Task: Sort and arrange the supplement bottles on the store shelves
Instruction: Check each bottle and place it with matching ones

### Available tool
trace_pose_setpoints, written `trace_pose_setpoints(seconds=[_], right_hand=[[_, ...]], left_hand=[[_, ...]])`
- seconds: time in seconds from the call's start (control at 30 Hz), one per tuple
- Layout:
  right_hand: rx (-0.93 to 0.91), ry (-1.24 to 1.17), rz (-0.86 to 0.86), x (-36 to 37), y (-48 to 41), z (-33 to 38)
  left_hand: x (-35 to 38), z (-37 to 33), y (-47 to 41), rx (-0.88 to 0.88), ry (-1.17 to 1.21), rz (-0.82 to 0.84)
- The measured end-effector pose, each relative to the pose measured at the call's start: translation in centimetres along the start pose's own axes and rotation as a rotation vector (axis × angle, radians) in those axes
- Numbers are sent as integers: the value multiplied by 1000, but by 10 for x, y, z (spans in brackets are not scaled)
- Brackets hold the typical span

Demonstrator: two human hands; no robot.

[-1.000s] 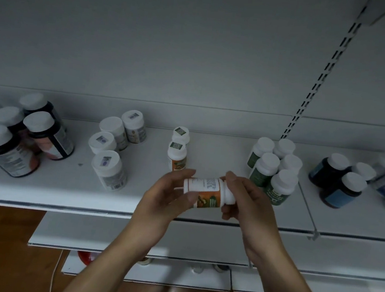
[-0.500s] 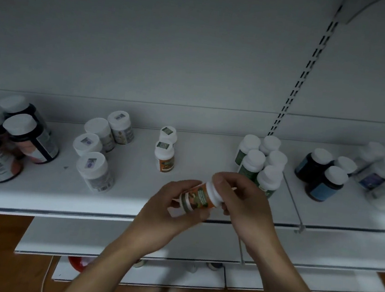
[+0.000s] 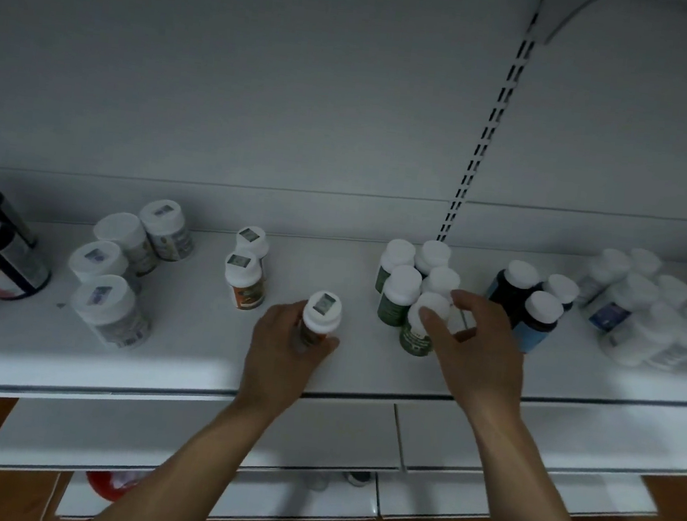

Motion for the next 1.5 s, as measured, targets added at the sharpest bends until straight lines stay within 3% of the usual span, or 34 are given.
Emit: trace_pose_setpoints(seconds=[0.13,0.5,0.77,0.83,0.97,1.03,1.2,1.5], right_hand=[[-10,42,73,9,-6,-6],[-104,56,209,11,-6,-10],[-90,-79,310,9,3,-15],[-100,-114,327,11,10,-10],[-170,-227,342,13,26,18],[-208,-301,326,11,35,35],[-404,-333,309,-1,60,75],[-624,-346,204,-21,93,110]], left_hand=[[-2,3,-17,-106,79,-73],[-1,17,-34,-249,0,-229],[-4,-13,31,-193,127,-301],[1,-29,48,-121,155,-235],[31,-45,63,-52,207,129],[37,-49,64,-64,226,209],[11,-71,58,12,317,106],[-8,-85,65,158,425,174]])
Point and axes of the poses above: each hand's wrist, its own y-axis away from the middle knuckle, its own x-axis out of the palm, z = x × y, the point moved 9 cm from there along -y, towards the middle knuckle, and after that the axes turned 1 degree about y, right-handed, at the moved point
